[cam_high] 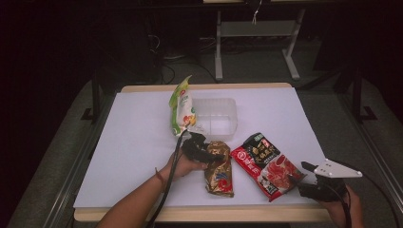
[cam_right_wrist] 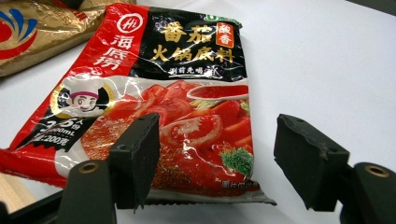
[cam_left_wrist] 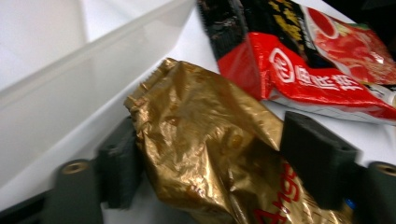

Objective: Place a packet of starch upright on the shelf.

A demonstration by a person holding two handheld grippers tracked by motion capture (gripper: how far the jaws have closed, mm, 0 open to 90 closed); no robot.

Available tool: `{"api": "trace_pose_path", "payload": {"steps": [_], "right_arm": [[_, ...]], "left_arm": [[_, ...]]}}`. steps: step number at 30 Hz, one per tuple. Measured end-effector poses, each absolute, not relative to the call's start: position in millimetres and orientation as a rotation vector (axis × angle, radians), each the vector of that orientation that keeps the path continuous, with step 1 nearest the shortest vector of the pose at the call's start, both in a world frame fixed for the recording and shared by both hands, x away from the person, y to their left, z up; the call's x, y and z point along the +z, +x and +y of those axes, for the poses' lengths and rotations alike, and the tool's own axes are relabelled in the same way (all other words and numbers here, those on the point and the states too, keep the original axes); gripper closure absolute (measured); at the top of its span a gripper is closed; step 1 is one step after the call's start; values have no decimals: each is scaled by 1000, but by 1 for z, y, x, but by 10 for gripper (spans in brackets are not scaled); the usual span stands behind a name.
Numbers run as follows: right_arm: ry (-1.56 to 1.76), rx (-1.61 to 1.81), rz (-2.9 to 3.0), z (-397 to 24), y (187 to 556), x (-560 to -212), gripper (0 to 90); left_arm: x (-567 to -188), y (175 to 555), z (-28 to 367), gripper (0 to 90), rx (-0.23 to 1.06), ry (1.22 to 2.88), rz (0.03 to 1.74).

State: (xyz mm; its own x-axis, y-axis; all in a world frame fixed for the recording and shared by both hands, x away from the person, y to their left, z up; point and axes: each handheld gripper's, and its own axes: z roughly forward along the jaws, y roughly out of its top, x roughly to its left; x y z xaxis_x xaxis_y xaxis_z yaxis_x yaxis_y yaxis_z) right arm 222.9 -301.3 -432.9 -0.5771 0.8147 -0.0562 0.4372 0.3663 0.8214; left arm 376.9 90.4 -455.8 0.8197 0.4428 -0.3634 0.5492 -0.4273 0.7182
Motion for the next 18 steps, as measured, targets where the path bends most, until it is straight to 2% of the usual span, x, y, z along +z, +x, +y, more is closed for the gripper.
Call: {"api": "trace_pose_path", "payload": {"steps": [1,3,4,5,7,10,13,18], "right_arm": [[1084,1101,2174,-301,222,-433,308],[1084,1103,2176,-301,223,-433,309],[1084,1103,2176,-301,223,-433,309],[1084,1104,2177,-301,223,-433,309],[1083,1102,2180,-300,223,-433,309],[1077,1089,2181,-299,224,-433,309],[1077,1094,2181,-300,225,-433,309],[1077,1092,2178,-300,226,-433,309]], "left_arm": [[-456,377,91,338,-148,2081,736],[-456,379,93,476,-155,2064,739],[-456,379,94,476,-159,2056,739],[-456,380,95,525,-162,2041,741],[-453,378,97,654,-113,2021,731],[-446,373,95,785,-32,2020,694],[-441,370,95,832,-18,2004,679],[-427,364,104,839,37,1963,633]]}}
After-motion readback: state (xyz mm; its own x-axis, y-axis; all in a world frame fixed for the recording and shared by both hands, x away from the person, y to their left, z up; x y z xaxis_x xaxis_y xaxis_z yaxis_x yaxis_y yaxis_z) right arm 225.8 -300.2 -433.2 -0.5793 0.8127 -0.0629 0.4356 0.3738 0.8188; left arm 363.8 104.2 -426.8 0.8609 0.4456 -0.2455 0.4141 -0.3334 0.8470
